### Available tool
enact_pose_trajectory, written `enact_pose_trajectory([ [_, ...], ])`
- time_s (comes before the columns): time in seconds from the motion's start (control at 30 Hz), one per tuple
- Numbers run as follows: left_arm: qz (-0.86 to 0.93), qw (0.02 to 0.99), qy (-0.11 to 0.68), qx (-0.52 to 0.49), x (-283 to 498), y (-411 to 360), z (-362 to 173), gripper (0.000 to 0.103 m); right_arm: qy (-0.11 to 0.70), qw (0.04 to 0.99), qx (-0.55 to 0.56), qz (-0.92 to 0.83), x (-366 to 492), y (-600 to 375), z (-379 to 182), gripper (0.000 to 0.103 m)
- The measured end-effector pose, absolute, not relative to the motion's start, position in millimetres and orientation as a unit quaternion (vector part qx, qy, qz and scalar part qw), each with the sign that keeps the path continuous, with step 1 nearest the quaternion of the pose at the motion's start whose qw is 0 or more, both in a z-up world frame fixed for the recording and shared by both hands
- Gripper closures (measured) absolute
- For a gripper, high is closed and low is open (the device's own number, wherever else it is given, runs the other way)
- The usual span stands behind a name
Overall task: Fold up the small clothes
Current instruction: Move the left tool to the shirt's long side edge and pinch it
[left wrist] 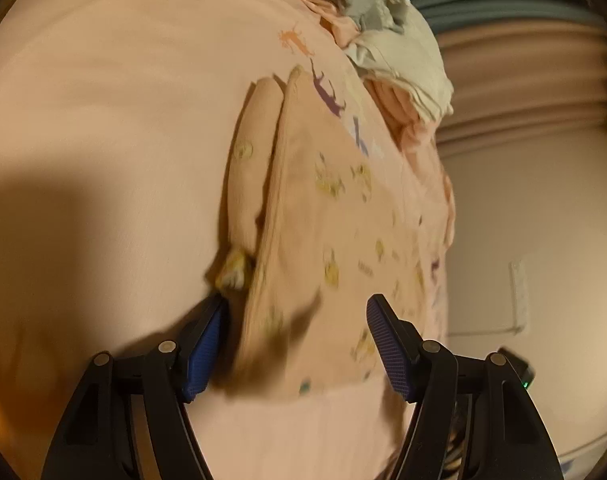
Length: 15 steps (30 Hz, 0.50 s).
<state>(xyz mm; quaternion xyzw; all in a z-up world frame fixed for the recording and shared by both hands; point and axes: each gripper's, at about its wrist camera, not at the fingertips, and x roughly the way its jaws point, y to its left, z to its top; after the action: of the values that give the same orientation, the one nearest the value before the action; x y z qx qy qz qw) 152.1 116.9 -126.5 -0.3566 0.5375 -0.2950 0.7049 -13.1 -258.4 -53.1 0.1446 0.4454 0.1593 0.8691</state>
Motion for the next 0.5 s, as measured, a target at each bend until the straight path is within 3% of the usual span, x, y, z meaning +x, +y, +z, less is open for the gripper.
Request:
enact_pose_trajectory([
  [0.2,-0.323,0.681,0.538,-0.379,189,99,-128,0.034,0.445,0.864,0.165,0.166,20,-253,-59,0.067],
  [0.43,-0.307,0.71,0.55,-0.314,210,70,-117,0.034,0.461,0.861,0.155,0.151,84,-236,-68,0.068],
  [0.47,-0.301,0.719,0.549,-0.3,210,66,-114,0.036,0.462,0.861,0.153,0.147,95,-233,-68,0.068],
  [0.5,-0.296,0.726,0.549,-0.288,209,66,-114,0.048,0.462,0.862,0.147,0.144,105,-229,-68,0.07],
])
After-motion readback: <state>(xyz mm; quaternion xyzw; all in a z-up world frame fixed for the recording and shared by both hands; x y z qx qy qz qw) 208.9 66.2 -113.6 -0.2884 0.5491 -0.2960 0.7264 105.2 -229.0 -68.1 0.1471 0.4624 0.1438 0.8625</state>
